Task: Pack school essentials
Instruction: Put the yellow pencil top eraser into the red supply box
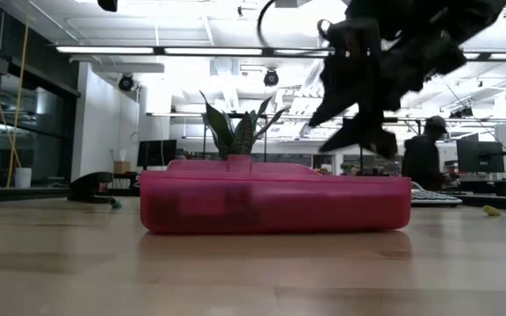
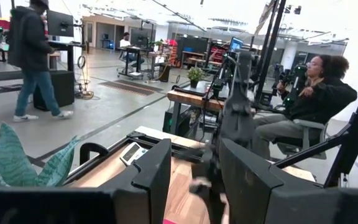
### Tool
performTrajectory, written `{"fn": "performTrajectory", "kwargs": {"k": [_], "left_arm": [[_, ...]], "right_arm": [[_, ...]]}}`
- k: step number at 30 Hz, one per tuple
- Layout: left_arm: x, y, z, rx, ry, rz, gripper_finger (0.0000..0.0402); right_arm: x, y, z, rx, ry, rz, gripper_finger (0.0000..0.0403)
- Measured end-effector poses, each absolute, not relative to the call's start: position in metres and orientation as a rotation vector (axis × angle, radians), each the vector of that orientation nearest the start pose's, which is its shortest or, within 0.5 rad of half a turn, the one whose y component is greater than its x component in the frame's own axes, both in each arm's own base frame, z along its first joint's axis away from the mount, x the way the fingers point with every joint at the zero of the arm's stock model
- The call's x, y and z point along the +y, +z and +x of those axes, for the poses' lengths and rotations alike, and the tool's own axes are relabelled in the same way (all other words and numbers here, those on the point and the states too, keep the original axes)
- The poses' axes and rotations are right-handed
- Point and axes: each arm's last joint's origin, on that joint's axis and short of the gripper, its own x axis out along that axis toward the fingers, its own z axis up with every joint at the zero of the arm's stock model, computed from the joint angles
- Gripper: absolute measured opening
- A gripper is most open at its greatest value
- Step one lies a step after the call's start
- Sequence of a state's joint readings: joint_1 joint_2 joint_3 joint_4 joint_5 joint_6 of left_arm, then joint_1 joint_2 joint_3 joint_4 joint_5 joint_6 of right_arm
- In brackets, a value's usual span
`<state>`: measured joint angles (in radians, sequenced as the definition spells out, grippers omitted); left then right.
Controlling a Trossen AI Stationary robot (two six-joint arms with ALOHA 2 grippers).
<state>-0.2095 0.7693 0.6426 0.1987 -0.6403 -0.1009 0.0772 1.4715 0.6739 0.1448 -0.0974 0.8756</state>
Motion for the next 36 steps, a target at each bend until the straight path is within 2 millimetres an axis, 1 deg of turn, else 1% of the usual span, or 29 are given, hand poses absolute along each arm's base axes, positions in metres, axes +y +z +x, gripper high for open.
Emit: {"fn": "performTrajectory", "kwargs": {"k": [4, 7, 10, 13, 15, 18, 20, 36], "left_arm": [[-0.019, 0.322, 0.172, -0.087, 0.427, -0.129, 0.0124], [-0.019, 0.322, 0.172, -0.088, 0.427, -0.129, 0.0124], [-0.019, 0.322, 0.172, -0.088, 0.427, -0.129, 0.0124], [-0.019, 0.322, 0.172, -0.088, 0.427, -0.129, 0.0124], [-0.019, 0.322, 0.172, -0.088, 0.427, -0.13, 0.0124], [-0.019, 0.322, 0.172, -0.088, 0.427, -0.13, 0.0124], [-0.019, 0.322, 0.172, -0.088, 0.427, -0.13, 0.0124], [-0.019, 0.322, 0.172, -0.094, 0.426, -0.156, 0.0124]], "right_arm": [[0.015, 0.21, 0.266, 0.548, -0.163, 0.711, 0.0167], [0.011, 0.241, 0.251, 0.385, -0.189, 0.579, 0.0164], [0.012, 0.27, 0.238, 0.222, -0.173, 0.434, 0.0163], [0.013, 0.292, 0.227, 0.09, -0.128, 0.281, 0.0163], [0.013, 0.301, 0.222, 0.038, -0.115, 0.198, 0.0163], [0.012, 0.307, 0.217, 0.005, -0.117, 0.116, 0.0163], [0.012, 0.307, 0.216, 0.008, -0.117, 0.072, 0.0163], [0.013, 0.307, 0.217, 0.01, -0.114, 0.068, 0.0163]]}}
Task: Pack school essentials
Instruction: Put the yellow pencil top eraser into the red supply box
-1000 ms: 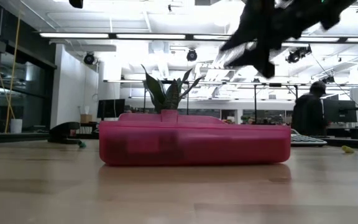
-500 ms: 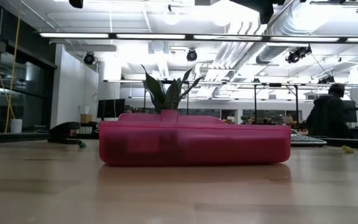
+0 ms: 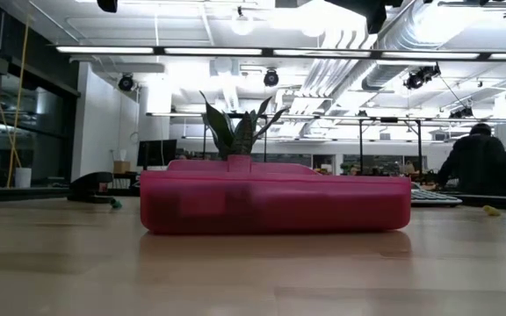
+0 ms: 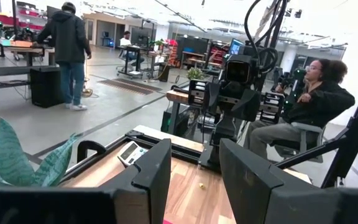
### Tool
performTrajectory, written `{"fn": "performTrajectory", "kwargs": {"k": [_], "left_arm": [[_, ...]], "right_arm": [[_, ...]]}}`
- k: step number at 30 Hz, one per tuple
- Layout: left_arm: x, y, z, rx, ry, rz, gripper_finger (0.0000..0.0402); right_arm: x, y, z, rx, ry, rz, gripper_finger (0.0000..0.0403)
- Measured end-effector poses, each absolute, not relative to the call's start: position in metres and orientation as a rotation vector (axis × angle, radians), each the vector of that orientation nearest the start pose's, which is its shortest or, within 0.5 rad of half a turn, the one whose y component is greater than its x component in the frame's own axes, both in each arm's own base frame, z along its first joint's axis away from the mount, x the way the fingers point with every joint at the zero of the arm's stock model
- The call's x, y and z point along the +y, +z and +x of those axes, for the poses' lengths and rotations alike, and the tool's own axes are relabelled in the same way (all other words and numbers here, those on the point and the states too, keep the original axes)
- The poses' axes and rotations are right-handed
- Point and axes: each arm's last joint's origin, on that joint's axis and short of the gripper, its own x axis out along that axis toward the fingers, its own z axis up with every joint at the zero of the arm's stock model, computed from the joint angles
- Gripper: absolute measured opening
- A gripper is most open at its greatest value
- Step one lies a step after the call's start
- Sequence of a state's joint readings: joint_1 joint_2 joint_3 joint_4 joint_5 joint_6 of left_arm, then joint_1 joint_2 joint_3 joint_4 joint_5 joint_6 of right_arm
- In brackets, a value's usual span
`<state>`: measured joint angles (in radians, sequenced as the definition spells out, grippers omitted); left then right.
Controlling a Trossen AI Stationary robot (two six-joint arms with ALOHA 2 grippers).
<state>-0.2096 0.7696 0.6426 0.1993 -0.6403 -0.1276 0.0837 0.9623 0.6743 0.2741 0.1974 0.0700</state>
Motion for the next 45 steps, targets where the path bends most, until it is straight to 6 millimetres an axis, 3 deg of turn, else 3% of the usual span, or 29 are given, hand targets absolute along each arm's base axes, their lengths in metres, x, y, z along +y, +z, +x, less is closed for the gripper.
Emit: {"fn": "performTrajectory", "kwargs": {"k": [7, 17, 24, 30, 33, 37, 41, 45], "left_arm": [[-0.015, 0.323, 0.173, -0.095, 0.275, -0.185, 0.0124], [0.027, 0.323, 0.156, -0.056, 0.247, -0.207, 0.0124], [0.027, 0.326, 0.151, -0.072, 0.219, -0.23, 0.0124], [0.028, 0.322, 0.153, -0.042, 0.229, -0.231, 0.0124], [0.028, 0.321, 0.153, -0.028, 0.231, -0.232, 0.0124], [0.028, 0.319, 0.154, -0.015, 0.233, -0.233, 0.0124], [0.028, 0.319, 0.156, -0.01, 0.234, -0.235, 0.0124], [0.029, 0.317, 0.158, -0.001, 0.237, -0.235, 0.0124]], "right_arm": [[0.013, 0.307, 0.217, 0.01, -0.11, 0.076, 0.0163], [0.013, 0.307, 0.217, 0.01, -0.11, 0.076, 0.0163], [0.012, 0.306, 0.217, 0.016, -0.14, 0.127, 0.0163], [0.007, 0.272, 0.209, 0.303, -0.359, 0.436, 0.0154], [0.007, 0.248, 0.196, 0.534, -0.481, 0.582, 0.015], [0.005, 0.226, 0.17, 0.745, -0.782, 0.858, 0.0145], [0.004, 0.216, 0.148, 0.808, -1.099, 1.091, 0.0145], [0.004, 0.214, 0.14, 0.805, -1.236, 1.2, 0.0145]]}}
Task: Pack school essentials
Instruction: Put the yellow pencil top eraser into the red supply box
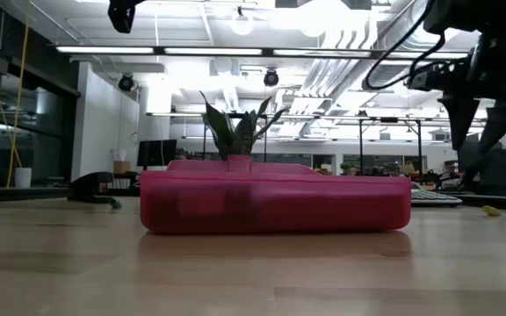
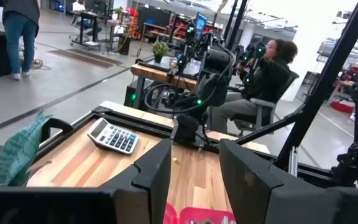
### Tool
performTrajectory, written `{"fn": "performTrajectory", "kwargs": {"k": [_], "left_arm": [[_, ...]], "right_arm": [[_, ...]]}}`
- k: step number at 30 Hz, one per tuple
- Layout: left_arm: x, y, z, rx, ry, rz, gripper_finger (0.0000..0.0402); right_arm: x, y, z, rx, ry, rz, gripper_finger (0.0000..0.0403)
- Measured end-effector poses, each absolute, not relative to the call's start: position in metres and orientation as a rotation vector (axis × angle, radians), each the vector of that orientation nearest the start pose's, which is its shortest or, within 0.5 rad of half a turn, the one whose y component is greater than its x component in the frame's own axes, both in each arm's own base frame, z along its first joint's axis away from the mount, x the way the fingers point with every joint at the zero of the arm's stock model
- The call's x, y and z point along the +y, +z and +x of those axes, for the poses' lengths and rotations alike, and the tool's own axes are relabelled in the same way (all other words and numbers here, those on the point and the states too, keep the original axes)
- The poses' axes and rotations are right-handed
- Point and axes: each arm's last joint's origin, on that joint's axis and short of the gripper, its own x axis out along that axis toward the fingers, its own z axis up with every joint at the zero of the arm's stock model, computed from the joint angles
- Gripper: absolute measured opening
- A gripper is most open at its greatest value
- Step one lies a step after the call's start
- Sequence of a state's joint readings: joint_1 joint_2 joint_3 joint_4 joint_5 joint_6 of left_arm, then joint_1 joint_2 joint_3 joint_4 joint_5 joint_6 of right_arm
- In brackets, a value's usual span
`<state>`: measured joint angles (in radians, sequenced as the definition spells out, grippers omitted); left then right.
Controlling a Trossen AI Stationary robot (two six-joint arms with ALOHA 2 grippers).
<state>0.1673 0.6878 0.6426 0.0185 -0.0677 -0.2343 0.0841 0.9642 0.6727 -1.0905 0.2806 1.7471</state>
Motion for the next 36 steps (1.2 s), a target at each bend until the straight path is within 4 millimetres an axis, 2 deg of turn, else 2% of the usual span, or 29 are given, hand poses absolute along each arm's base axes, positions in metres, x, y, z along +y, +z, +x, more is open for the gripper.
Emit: {"fn": "performTrajectory", "kwargs": {"k": [9, 14, 25, 31, 36], "left_arm": [[0.029, 0.314, 0.162, 0.019, 0.239, -0.234, 0.0124], [0.029, 0.314, 0.162, 0.022, 0.239, -0.235, 0.0124], [0.029, 0.314, 0.162, 0.022, 0.239, -0.234, 0.0124], [0.029, 0.314, 0.162, 0.022, 0.239, -0.234, 0.0124], [0.029, 0.314, 0.162, 0.022, 0.239, -0.234, 0.0124]], "right_arm": [[0.005, 0.205, 0.144, 0.875, -1.313, 1.189, 0.0145], [0.006, 0.196, 0.15, 0.882, -1.416, 1.225, 0.0144], [0.006, 0.167, 0.167, 0.737, -1.761, 1.237, 0.0129], [0.007, 0.15, 0.179, 0.697, -1.812, 1.265, 0.0129], [0.008, 0.138, 0.184, 0.731, -1.854, 1.256, 0.0129]]}}
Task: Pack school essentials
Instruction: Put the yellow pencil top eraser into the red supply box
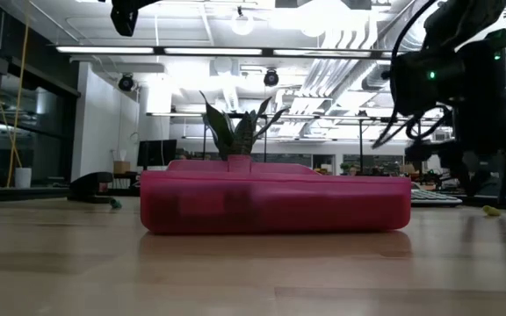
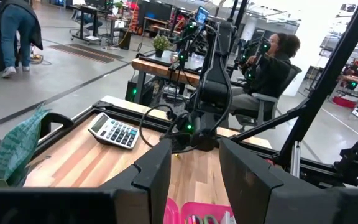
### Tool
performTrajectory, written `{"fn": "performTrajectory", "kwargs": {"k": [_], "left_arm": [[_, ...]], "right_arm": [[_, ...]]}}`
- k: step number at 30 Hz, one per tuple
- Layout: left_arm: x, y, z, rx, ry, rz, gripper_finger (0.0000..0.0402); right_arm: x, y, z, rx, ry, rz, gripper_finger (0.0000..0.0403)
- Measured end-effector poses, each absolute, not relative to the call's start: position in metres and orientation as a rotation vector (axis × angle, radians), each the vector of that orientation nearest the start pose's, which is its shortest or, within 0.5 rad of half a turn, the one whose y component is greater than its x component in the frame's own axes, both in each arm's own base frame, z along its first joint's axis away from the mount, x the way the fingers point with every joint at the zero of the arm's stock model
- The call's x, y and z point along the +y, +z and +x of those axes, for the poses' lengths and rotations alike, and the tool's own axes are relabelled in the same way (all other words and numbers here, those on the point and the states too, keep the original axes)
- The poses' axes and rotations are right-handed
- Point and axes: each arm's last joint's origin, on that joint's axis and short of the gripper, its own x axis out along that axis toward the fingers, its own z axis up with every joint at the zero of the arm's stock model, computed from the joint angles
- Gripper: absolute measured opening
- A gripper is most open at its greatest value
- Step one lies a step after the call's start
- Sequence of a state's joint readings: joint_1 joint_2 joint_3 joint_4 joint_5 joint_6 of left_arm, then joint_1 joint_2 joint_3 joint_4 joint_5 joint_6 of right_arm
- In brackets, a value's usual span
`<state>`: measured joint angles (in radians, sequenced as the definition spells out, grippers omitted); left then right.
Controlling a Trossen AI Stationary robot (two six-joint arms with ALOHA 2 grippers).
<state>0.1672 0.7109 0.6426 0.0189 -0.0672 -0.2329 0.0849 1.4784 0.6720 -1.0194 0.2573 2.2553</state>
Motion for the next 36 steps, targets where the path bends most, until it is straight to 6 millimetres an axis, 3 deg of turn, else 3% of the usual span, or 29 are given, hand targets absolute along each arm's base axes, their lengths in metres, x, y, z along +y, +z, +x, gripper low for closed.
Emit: {"fn": "performTrajectory", "kwargs": {"k": [19, 36], "left_arm": [[0.0294, 0.3139, 0.1623, 0.024, 0.239, -0.234, 0.0124], [0.0294, 0.3137, 0.1623, 0.026, 0.239, -0.234, 0.0124]], "right_arm": [[0.0104, 0.1288, 0.1893, 0.794, -1.858, 1.277, 0.0125], [0.0105, 0.129, 0.1894, 0.845, -1.818, 1.243, 0.0023]]}}
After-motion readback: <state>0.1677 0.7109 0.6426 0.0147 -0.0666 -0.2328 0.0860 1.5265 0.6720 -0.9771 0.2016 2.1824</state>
